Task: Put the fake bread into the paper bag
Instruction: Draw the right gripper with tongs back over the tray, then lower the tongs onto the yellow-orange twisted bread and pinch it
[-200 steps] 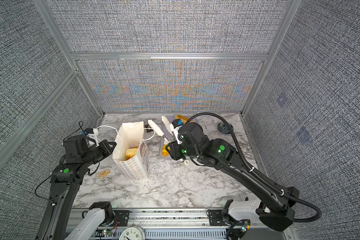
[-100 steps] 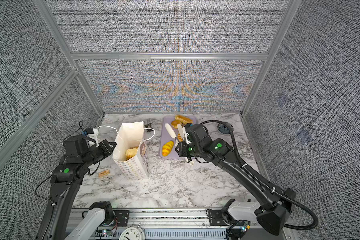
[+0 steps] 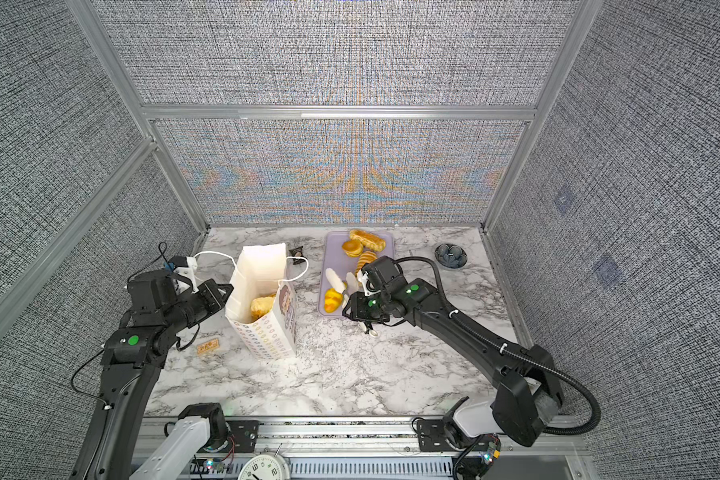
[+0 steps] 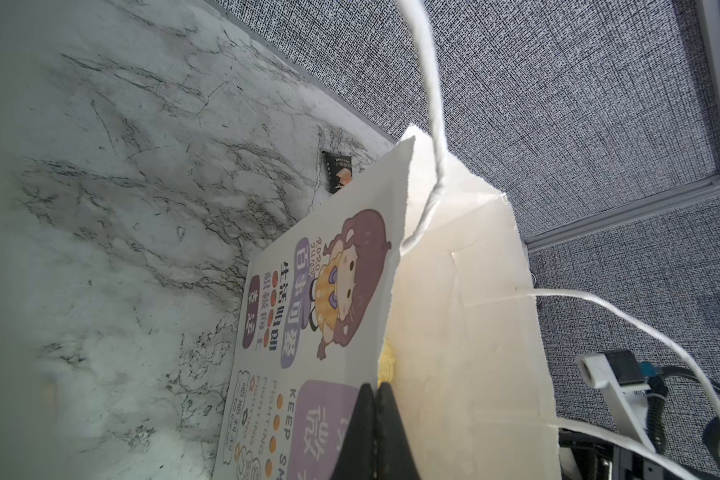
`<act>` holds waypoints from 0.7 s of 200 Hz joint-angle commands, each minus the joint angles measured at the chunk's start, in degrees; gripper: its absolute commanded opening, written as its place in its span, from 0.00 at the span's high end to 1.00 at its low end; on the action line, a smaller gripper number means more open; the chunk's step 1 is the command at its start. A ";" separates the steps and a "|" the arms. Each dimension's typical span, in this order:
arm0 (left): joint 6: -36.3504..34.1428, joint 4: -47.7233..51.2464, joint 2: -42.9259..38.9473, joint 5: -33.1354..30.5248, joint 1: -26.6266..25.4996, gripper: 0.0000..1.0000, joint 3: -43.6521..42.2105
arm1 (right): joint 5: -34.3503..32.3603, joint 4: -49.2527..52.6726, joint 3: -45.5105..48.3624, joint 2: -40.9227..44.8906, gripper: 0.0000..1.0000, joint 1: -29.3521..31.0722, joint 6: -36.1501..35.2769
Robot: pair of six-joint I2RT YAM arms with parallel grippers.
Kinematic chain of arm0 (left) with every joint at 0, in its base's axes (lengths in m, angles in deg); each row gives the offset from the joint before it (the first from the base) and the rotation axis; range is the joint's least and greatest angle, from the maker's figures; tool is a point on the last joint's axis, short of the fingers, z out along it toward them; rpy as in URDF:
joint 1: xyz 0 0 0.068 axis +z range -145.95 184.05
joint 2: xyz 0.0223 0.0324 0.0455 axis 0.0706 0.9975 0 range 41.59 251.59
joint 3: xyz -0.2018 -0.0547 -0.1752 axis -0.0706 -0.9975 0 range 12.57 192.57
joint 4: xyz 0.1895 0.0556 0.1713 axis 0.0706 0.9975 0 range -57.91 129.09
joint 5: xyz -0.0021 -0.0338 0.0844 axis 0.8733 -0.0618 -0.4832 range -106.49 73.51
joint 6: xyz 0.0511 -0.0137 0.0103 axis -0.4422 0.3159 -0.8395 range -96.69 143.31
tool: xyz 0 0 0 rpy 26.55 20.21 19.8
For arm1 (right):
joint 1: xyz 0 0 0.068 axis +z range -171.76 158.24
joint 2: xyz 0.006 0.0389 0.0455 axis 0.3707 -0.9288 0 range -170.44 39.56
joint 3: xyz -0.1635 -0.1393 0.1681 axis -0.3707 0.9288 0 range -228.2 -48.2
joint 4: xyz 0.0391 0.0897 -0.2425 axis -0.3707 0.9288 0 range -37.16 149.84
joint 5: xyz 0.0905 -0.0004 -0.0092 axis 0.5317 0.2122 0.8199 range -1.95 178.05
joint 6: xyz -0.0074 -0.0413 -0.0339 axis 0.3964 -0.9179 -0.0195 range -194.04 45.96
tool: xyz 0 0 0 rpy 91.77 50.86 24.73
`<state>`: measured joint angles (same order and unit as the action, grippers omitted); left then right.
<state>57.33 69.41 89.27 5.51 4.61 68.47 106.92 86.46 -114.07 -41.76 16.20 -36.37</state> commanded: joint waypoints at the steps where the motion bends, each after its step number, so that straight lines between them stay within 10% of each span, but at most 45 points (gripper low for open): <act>1: -0.71 -1.38 0.04 0.00 0.11 1.00 -0.18 | 3.16 -4.70 1.20 -1.13 0.52 0.04 1.60; 140: -1.13 -1.76 -0.18 -0.11 0.09 1.00 -1.23 | 6.60 -12.07 5.27 -9.52 0.53 -0.34 4.71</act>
<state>57.13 68.16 89.16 5.51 4.63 67.40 112.47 76.63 -108.87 -50.70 15.85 -32.37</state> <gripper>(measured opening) 0.049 0.476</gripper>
